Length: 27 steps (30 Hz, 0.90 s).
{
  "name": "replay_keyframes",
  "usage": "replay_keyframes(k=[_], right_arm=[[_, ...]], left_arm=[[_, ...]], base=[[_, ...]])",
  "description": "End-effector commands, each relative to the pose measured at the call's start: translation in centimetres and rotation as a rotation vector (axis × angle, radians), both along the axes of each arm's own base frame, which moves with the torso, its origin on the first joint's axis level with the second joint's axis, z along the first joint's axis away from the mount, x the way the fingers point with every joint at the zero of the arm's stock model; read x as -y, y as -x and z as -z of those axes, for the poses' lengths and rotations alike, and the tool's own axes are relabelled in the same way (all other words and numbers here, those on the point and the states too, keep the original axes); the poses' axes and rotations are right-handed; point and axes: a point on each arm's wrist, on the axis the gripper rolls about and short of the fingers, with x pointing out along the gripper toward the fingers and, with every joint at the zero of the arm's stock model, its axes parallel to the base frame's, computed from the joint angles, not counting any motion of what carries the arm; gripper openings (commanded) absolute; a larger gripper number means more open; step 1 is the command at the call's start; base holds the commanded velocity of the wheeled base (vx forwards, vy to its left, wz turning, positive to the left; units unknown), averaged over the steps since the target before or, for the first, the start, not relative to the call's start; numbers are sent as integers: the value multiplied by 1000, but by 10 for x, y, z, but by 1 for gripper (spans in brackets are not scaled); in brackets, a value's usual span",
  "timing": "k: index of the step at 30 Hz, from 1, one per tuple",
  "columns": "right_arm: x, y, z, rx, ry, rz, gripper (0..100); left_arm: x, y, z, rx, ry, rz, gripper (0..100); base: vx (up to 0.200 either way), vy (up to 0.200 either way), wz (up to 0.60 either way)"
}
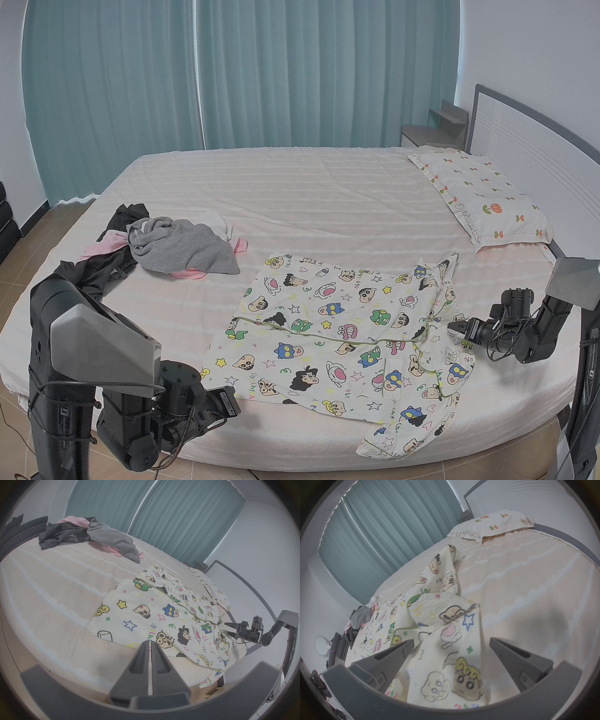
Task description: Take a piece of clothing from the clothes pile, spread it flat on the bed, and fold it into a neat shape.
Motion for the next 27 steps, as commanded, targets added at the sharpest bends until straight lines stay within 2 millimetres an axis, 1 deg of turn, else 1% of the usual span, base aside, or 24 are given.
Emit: replay_keyframes(k=[1, 3, 4, 5, 14, 16, 19, 20, 23, 27], right_arm=[[3, -3, 10, -15, 0, 5, 100], [3, -3, 11, -24, -1, 5, 100], [3, -4, 15, -46, -2, 4, 100], [3, -4, 17, -57, 0, 2, 0], [5, -4, 16, -54, 0, -3, 0], [14, -4, 12, -29, -3, 21, 0], [19, -6, 8, -4, -4, 38, 0], [27, -5, 4, 19, 0, 63, 0], [37, -3, -3, 35, 5, 89, 0], [46, -1, -9, 49, 11, 114, 0]], left_arm=[[0, 0, 2, 3, 2, -1, 0], [0, -1, 1, 4, 2, -1, 0], [1, -1, 1, 5, 3, -1, 0], [1, -1, 1, 5, 3, -1, 0], [0, -1, 1, 4, 2, -1, 0], [0, -1, 1, 4, 2, -3, 0], [0, -1, 2, 3, 2, -3, 0], [0, -1, 2, 2, 0, -4, 0], [0, -1, 4, -4, -3, -4, 0], [0, -1, 4, -4, -6, -6, 0]], base=[[0, 0, 0], [0, 0, 0], [0, 0, 0], [0, 0, 0], [0, 0, 0], [0, 0, 0], [0, 0, 0], [0, 0, 0], [0, 0, 0], [0, 0, 0]])
